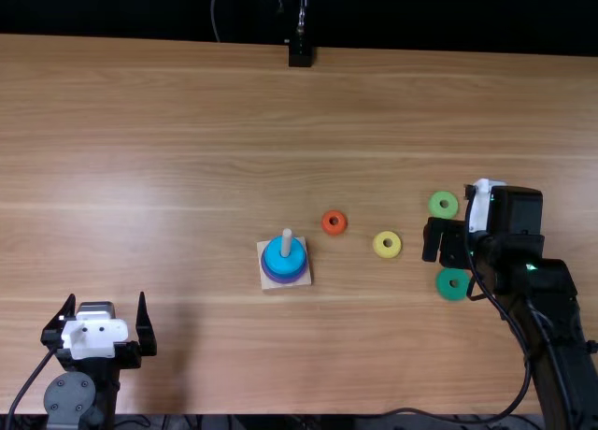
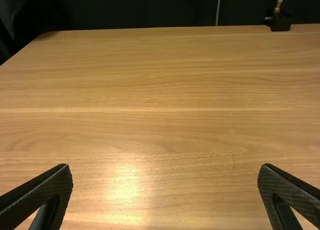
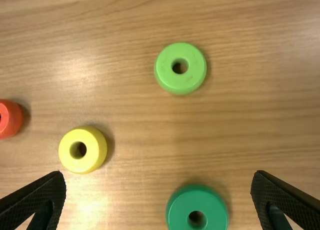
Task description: Build the Hanoi tower: stack the rings onto the peg from bottom to top in this color order: purple, dark blue, light blue, dark green, light green, yellow, orange.
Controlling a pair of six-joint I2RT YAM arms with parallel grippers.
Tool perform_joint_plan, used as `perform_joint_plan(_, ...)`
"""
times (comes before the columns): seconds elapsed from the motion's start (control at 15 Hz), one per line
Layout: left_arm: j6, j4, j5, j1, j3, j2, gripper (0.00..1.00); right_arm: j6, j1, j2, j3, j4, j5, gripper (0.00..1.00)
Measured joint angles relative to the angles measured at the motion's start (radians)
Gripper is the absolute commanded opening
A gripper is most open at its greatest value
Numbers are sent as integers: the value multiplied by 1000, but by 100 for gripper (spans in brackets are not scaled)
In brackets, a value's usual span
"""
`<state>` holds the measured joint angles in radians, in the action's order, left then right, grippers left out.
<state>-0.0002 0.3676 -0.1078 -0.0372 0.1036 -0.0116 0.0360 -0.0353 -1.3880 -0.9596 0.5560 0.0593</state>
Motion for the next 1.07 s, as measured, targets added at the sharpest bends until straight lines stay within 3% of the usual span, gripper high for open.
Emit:
perform_joint_plan(0.33,0,0,0,0,0,0,100,3,-7,0,45,6,0,100)
perform_joint_plan(0.6,0,0,-1,0,0,0,100,3,-24,-16,85,0,-35,100)
perform_joint_plan(1.07,0,0,0,0,0,0,100,2,-53,-51,139,-2,-53,100)
